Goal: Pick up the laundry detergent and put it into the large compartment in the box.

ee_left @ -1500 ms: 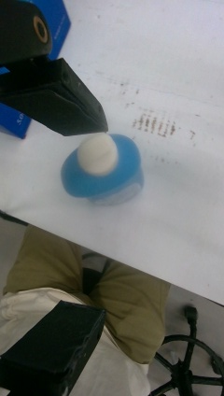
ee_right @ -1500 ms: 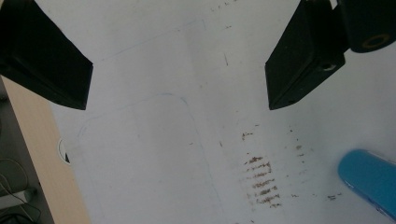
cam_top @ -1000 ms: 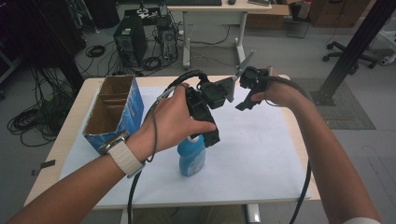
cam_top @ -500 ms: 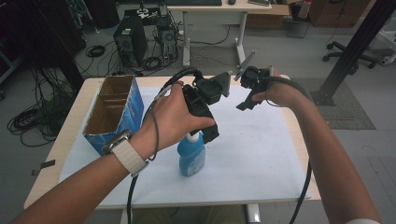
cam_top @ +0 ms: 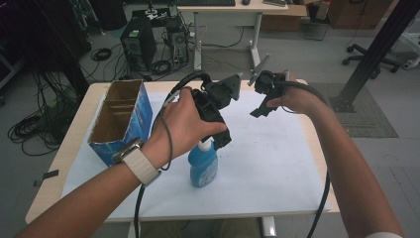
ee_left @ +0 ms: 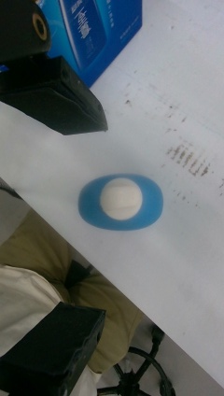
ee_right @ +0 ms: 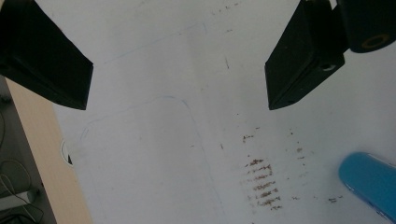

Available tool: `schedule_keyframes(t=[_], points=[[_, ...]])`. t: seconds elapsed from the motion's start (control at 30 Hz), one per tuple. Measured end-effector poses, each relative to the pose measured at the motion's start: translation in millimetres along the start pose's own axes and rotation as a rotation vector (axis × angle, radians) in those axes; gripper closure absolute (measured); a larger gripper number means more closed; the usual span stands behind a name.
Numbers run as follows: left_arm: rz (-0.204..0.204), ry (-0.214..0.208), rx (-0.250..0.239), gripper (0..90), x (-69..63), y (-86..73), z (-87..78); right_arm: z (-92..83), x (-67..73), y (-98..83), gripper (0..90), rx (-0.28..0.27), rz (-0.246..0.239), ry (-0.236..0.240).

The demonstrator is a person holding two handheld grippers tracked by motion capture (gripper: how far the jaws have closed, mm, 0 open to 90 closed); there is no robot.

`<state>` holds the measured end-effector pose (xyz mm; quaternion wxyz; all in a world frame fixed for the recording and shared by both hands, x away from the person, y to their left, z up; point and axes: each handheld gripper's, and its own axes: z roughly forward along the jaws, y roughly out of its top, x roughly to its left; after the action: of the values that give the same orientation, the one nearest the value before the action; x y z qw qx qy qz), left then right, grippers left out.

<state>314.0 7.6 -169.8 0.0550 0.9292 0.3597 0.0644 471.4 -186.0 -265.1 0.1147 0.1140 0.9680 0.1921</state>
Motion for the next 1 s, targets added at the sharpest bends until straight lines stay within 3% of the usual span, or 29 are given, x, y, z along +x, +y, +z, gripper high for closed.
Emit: schedule_keyframes(t=[0.33,1.0], points=[[-0.031,0.008,0.007,9.6,6.4,0.6,6.6,-0.3,-0.2,-0.1,7.9,-0.001,0.000,-0.001],[-0.053,-0.036,0.007,10.0,15.6,0.5,31.4,2.4,-1.1,0.6,7.9,0.001,0.002,0.003]])
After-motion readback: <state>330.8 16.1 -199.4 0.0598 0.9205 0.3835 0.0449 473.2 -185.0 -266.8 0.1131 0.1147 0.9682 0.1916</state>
